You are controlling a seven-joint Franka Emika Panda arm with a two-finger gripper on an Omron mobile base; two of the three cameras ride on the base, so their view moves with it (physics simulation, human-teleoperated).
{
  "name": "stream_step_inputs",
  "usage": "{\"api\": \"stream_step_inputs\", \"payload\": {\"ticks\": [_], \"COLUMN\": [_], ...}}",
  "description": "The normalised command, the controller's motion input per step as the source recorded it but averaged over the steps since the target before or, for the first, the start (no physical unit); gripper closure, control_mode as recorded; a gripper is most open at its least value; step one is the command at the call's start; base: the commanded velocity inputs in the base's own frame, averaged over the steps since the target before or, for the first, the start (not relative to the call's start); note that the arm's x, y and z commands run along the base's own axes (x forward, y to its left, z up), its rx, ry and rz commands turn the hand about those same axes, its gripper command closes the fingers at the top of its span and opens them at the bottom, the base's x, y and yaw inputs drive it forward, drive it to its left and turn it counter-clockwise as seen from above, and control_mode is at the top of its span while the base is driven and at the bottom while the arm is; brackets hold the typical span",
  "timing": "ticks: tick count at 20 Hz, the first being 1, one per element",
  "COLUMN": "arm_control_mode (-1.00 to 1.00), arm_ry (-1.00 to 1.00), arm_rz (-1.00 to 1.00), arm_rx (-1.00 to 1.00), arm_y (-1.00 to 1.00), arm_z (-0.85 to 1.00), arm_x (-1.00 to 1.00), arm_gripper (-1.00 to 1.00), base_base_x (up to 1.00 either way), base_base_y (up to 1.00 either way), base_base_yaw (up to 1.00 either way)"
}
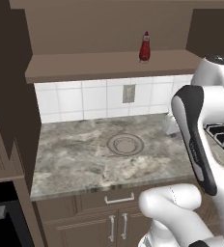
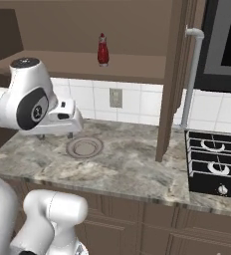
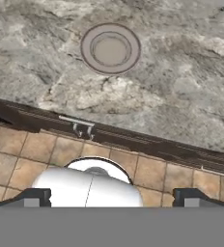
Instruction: Move the hot dog bun to the plate on the dining table and place the condiment next to that plate. Then navigate to the fridge and take the sausage and place it on the plate as well.
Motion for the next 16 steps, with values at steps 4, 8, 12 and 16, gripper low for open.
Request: {"api": "stream_step_inputs", "payload": {"ticks": [4, 8, 12, 16], "arm_control_mode": [-1.00, -1.00, -1.00, -1.00], "arm_ry": [-0.64, -0.45, -0.24, -0.10], "arm_rz": [0.00, 0.00, 0.00, -0.01], "arm_rx": [0.00, 0.00, 0.00, 0.00], "arm_y": [0.00, 0.00, 0.01, 0.04], "arm_z": [0.53, 0.63, 0.62, 0.61], "arm_x": [0.01, 0.22, 0.78, 0.98], "arm_gripper": [-1.00, -1.00, -1.00, -1.00], "base_base_x": [0.00, 0.00, 0.00, 0.00], "base_base_y": [0.00, 0.00, 0.00, 0.00], "base_base_yaw": [0.00, 0.00, 0.00, 0.00]}}
